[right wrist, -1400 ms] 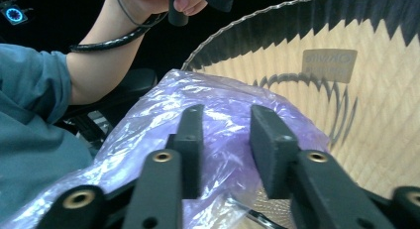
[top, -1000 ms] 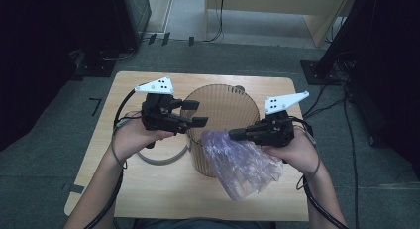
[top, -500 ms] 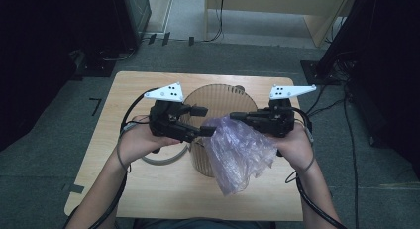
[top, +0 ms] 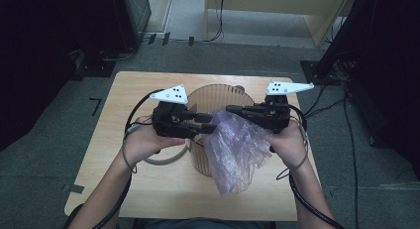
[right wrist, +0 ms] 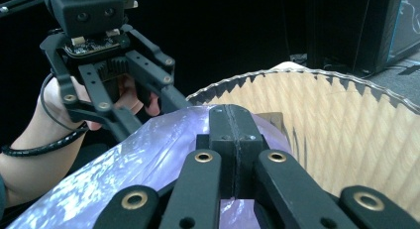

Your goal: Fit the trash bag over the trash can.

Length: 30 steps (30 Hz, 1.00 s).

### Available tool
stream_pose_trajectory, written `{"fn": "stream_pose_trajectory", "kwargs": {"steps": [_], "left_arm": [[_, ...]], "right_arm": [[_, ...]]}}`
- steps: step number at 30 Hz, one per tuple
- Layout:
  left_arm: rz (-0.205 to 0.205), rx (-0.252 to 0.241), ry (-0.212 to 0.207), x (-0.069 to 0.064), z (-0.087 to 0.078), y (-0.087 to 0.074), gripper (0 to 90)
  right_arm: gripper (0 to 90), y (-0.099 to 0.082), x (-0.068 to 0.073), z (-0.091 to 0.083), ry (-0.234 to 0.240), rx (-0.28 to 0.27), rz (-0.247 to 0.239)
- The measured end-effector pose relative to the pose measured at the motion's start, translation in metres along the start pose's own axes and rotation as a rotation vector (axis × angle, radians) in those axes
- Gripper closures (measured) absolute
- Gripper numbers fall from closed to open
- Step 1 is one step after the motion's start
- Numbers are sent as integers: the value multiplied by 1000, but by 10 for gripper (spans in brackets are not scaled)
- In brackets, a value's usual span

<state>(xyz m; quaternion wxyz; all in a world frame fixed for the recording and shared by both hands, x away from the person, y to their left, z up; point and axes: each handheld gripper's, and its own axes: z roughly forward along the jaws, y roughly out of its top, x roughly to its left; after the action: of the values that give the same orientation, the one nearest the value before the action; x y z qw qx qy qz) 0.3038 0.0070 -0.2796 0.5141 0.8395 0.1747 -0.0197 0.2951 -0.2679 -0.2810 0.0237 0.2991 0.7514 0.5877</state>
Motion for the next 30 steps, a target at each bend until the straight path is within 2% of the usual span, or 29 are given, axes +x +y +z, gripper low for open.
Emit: {"fn": "stream_pose_trajectory", "kwargs": {"steps": [3,6,8,12,18,26,30], "left_arm": [[-20,6,8,1,0,0,799],[-57,4,10,5,-1,1,890],[-69,-18,0,8,-4,1,898],[-86,-65,5,13,-12,2,899],[-152,-119,8,30,-20,-1,898],[-162,-169,44,41,-23,2,898],[-161,-195,58,44,-23,6,899]], "right_arm": [[895,1,1,2,4,3,-8],[800,0,1,2,0,4,-19],[766,1,0,-1,-3,-5,-21],[722,1,-5,-11,-29,-31,-19],[650,-3,-13,-25,-71,-47,-39],[609,-15,-23,-41,-104,-33,-63],[569,-18,-22,-40,-96,-14,-118]]}}
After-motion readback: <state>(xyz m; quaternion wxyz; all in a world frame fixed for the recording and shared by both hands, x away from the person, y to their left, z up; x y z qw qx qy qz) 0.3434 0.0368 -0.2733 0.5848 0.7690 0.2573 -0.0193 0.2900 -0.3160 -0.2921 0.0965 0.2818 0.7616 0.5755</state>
